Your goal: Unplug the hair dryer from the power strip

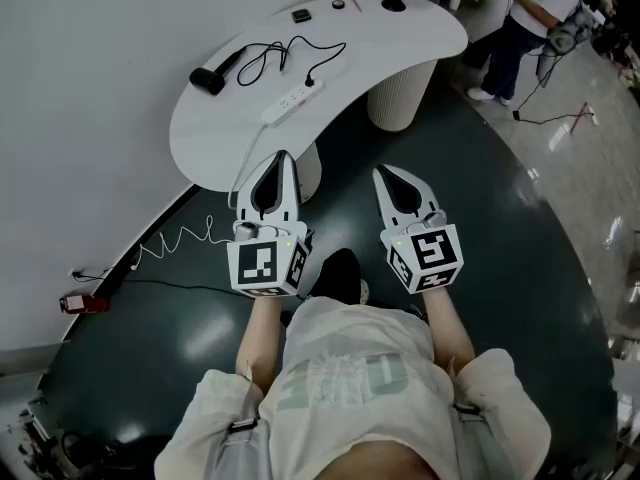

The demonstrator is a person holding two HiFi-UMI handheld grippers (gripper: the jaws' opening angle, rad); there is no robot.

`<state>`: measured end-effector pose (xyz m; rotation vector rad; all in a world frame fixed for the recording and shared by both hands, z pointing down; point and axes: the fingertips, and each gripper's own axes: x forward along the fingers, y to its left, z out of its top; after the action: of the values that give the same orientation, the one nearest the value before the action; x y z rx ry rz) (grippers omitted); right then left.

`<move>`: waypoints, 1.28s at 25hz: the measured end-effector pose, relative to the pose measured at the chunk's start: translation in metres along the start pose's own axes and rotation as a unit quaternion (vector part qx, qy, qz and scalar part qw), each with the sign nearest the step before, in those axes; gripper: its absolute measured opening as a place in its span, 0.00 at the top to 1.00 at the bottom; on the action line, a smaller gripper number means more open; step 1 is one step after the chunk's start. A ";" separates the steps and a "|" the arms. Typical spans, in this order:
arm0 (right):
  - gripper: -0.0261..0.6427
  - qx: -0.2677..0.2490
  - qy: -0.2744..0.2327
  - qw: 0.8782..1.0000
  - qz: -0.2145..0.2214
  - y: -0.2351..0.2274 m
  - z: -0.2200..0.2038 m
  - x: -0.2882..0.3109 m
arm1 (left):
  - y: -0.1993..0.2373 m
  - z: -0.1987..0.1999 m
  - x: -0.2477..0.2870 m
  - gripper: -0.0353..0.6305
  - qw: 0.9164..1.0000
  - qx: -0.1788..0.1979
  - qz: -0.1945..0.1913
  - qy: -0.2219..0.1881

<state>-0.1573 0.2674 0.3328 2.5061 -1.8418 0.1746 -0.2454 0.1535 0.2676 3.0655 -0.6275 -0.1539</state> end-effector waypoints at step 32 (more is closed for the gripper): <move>0.93 -0.010 0.019 0.996 0.086 -0.175 0.041 0.326 | 0.146 -0.049 0.351 0.93 0.999 -0.018 0.039 0.007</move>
<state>0.1080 0.0071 0.3349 2.3128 -2.0332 0.2031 0.0235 -0.1192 0.2870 2.9979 -0.7348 -0.1405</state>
